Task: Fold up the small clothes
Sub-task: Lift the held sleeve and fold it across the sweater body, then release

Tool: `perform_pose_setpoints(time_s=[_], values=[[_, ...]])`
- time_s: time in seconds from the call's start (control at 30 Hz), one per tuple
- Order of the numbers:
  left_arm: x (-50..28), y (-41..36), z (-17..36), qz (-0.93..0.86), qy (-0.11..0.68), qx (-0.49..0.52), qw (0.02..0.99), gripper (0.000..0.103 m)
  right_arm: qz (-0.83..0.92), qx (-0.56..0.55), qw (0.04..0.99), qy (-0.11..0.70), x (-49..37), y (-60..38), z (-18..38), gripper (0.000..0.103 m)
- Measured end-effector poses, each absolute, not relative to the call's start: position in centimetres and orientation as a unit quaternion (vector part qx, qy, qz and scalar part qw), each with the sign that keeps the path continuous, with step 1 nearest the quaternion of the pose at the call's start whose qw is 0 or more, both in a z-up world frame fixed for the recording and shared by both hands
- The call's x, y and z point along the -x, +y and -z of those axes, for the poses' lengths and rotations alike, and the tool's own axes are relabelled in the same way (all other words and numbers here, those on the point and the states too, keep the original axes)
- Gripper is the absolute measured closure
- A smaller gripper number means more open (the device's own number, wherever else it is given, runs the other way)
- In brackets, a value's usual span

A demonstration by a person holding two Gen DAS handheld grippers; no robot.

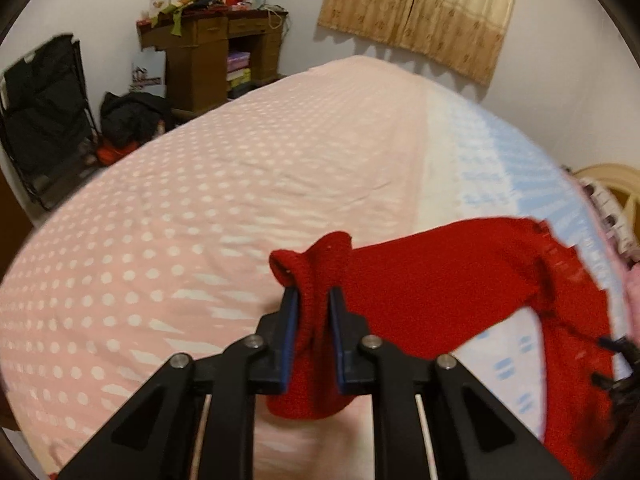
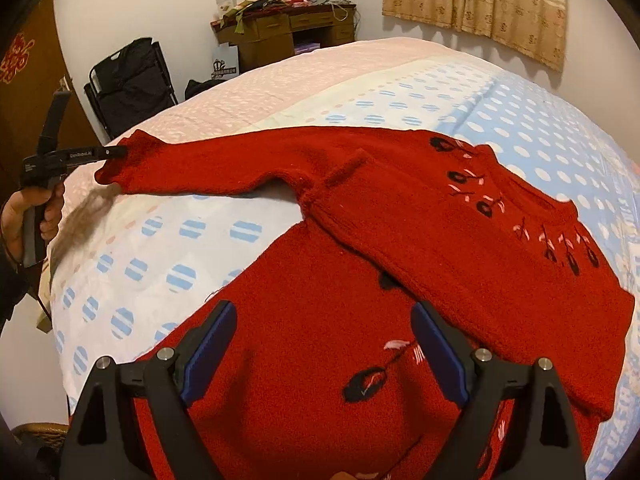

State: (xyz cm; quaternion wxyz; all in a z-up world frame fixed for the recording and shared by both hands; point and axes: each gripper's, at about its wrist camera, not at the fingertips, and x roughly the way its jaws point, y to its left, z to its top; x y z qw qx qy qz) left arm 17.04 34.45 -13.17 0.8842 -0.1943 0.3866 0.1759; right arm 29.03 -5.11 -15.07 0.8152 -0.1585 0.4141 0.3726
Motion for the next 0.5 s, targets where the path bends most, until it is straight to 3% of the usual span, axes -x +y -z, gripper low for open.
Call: perform_pose_setpoints(time_s=[0.5], values=[[-20.9, 24.5, 5.5, -0.067, 0.335, 0.143, 0.929, 0.087, -0.358, 0.151, 0.823, 0.415, -27.0, -9.0, 14.7, 0.013]])
